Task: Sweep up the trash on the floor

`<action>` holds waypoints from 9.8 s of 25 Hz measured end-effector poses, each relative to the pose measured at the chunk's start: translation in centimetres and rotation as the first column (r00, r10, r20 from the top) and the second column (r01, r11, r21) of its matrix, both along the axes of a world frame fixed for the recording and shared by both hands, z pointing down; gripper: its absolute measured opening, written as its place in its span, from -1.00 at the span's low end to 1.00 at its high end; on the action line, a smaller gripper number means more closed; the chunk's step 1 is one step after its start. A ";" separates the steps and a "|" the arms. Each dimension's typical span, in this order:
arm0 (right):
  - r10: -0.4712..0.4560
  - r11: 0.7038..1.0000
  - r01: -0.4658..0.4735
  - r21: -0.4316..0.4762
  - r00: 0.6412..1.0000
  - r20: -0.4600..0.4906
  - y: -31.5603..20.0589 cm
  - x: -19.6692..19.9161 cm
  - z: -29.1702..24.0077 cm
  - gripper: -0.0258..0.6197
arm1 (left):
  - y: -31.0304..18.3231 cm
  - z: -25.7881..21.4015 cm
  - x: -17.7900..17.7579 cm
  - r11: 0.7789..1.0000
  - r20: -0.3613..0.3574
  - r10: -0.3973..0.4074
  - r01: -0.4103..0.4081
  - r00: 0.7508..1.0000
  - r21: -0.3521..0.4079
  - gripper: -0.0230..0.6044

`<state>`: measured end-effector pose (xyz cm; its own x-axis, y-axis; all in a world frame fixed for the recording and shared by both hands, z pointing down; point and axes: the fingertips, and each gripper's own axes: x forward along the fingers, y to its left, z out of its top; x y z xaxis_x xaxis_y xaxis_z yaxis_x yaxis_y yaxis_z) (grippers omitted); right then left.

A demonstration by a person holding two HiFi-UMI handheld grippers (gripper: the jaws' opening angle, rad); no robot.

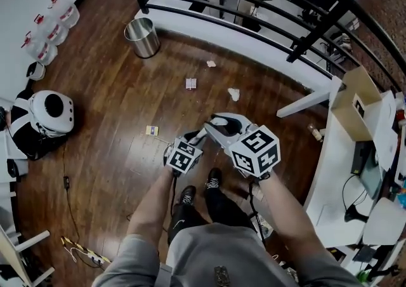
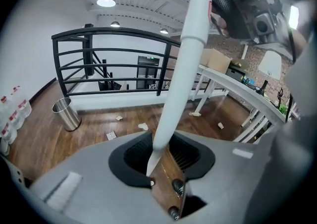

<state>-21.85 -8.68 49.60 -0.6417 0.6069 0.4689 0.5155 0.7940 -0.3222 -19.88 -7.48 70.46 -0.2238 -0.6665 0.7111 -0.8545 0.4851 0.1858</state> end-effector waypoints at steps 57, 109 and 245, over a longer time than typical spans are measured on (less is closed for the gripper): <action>-0.036 0.993 0.035 -0.115 0.999 -0.001 18.6 -20.4 -1.3 -0.61 | 21.0 -1.8 -20.5 0.994 0.028 0.032 -0.029 0.999 -0.109 -0.58; 0.731 0.680 -0.727 0.092 0.682 -0.011 -23.0 -31.4 -1.2 -0.61 | -24.0 -1.6 -33.5 0.654 0.057 0.755 -0.756 0.653 0.003 -0.56; 0.885 -0.385 -0.916 -0.113 -0.402 0.234 -11.3 17.5 -11.9 -0.60 | -12.9 -11.8 13.4 -0.408 0.172 0.896 -0.912 -0.410 -0.045 -0.60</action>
